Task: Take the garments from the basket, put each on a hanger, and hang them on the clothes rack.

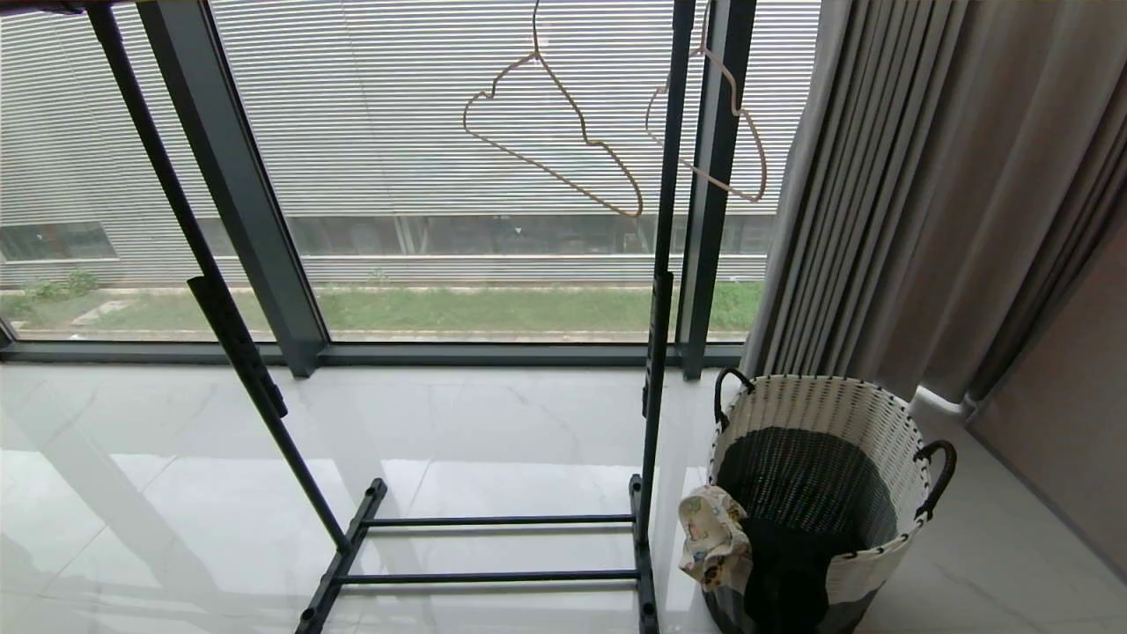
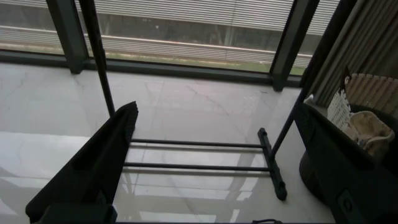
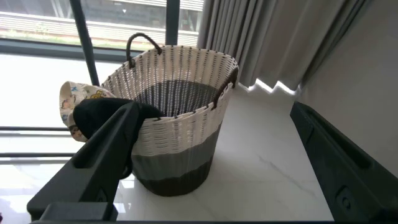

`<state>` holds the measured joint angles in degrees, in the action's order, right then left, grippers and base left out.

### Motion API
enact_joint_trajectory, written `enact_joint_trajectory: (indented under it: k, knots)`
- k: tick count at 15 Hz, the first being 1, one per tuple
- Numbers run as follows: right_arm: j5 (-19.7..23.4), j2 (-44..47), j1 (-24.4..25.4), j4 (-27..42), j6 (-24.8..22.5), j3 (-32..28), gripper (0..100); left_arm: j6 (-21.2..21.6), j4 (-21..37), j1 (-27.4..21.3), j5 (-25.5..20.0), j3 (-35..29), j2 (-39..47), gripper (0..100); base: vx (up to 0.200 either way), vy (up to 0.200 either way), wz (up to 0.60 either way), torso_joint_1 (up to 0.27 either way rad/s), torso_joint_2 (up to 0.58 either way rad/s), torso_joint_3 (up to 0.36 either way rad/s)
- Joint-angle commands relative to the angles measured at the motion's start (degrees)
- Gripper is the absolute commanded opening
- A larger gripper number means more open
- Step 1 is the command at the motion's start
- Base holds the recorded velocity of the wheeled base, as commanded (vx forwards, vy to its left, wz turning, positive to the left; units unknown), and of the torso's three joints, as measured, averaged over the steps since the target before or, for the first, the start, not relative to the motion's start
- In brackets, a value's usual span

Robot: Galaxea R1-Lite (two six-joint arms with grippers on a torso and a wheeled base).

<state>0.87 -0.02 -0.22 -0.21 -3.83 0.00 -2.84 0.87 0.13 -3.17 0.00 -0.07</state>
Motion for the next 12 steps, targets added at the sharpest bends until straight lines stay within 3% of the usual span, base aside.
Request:
enact_joint_trajectory:
  k: [1, 10, 12]
  knots:
    - [0.01, 0.02, -0.04, -0.06, 0.05, 0.00, 100, 0.03, 0.01, -0.05, 0.01, 0.00, 0.07, 100, 0.000, 0.000, 0.00, 0.000, 0.00, 0.000]
    - [0.01, 0.02, -0.04, -0.06, 0.05, -0.09, 100, 0.29, 0.01, -0.05, 0.01, 0.00, 0.07, 100, 0.000, 0.000, 0.00, 0.000, 0.00, 0.000]
    - [0.01, 0.02, -0.04, -0.06, 0.05, 0.00, 100, 0.20, 0.01, -0.05, 0.01, 0.00, 0.07, 100, 0.200, 0.000, 0.00, -0.005, 0.00, 0.005]
